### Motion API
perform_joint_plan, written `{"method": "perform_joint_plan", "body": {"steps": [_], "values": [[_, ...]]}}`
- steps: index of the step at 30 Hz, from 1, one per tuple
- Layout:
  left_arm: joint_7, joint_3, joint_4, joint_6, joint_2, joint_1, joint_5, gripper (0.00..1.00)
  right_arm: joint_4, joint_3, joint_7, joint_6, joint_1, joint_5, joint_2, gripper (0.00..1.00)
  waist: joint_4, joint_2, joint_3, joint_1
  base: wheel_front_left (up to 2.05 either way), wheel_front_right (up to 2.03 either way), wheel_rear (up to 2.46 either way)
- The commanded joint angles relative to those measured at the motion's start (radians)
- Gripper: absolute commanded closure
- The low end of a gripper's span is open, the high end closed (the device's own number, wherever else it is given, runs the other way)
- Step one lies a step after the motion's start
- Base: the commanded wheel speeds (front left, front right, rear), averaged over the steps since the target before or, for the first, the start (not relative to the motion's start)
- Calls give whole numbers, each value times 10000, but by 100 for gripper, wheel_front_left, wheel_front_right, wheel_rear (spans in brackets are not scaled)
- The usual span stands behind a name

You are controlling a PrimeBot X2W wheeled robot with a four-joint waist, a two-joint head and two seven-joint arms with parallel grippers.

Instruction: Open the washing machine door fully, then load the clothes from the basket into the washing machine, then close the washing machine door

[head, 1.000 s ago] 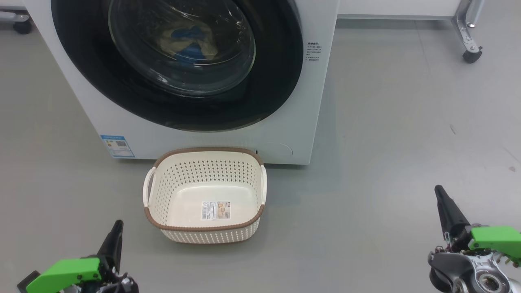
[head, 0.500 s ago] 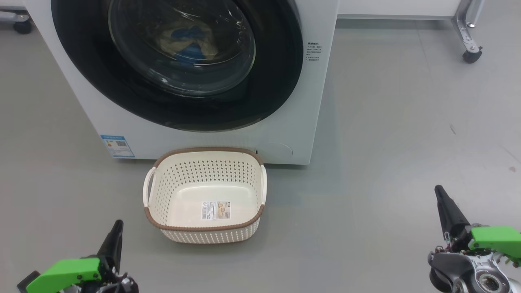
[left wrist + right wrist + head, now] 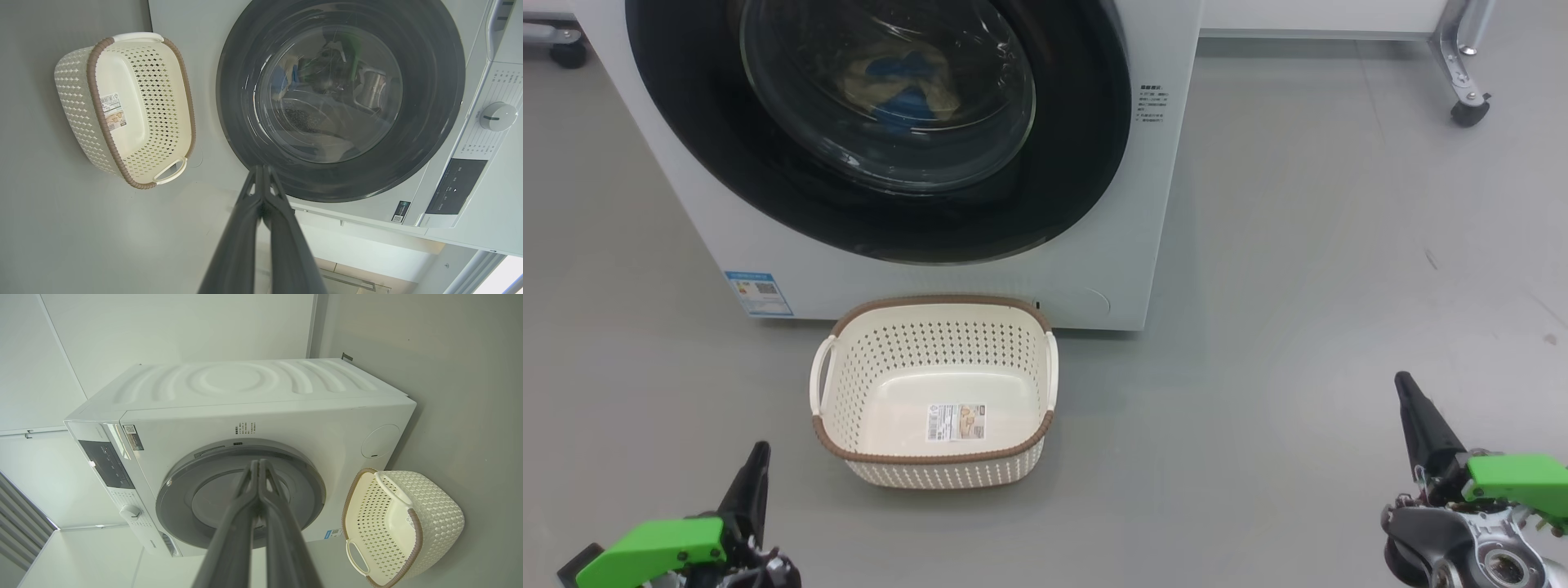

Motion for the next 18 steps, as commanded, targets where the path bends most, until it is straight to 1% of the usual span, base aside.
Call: {"method": "perform_joint_plan", "body": {"steps": [1,18], "values": [[57,362,-372,-71,97,-277,-51,100,-313,165,56,35,-559,72,-210,100,0,0,0,0,0,0,0],[57,362,-372,-71,97,-277,-52,100,-313,165,56,35,-559,72,-210,100,0,0,0,0,0,0,0]]}}
